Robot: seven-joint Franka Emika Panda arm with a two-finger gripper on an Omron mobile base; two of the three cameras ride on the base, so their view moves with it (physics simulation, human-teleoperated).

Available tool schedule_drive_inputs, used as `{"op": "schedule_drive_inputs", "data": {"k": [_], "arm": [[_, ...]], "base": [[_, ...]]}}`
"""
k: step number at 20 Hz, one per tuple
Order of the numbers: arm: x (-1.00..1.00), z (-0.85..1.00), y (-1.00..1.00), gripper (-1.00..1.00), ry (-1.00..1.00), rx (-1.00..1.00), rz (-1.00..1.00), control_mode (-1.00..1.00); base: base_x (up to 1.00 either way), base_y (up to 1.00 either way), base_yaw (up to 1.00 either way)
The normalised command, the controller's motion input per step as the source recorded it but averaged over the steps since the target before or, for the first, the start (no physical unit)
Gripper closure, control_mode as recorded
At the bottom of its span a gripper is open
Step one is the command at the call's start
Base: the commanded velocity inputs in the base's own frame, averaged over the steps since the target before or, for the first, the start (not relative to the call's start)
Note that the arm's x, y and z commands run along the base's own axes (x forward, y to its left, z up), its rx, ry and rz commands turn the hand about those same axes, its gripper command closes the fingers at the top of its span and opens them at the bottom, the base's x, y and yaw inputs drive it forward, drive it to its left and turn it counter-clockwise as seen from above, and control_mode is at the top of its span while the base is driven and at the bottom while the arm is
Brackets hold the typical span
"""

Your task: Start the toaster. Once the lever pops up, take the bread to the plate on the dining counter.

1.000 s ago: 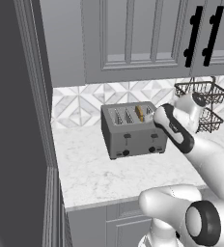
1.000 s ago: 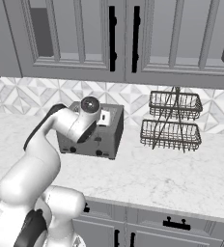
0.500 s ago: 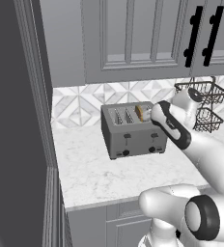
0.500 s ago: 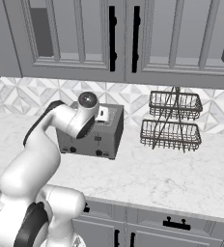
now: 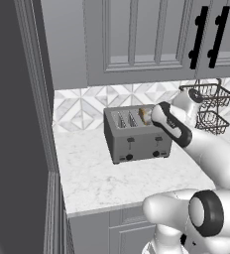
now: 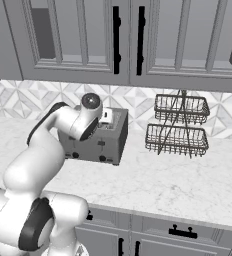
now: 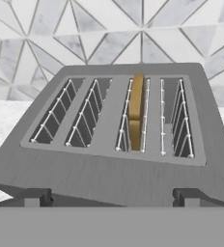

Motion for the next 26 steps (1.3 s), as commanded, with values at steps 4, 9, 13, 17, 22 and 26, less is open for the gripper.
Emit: {"op": "schedule_drive_inputs", "data": {"k": [4,9,13,17,22,26], "arm": [[0.24,0.00,0.00,-1.00,0.00,-0.04,-0.01,-1.00],[0.16,-0.01,0.00,-1.00,0.00,-0.01,0.00,-1.00],[0.13,-0.02,0.00,-1.00,0.00,0.00,0.00,-1.00],[0.02,0.00,0.00,-1.00,0.00,0.00,0.00,-1.00],[0.00,0.00,0.00,-1.00,0.00,0.00,0.00,-1.00],[0.00,0.00,0.00,-1.00,0.00,0.00,0.00,-1.00]], "base": [[0.00,0.00,0.00],[0.00,0.00,0.00],[0.00,0.00,0.00],[0.00,0.00,0.00],[0.00,0.00,0.00],[0.00,0.00,0.00]]}}
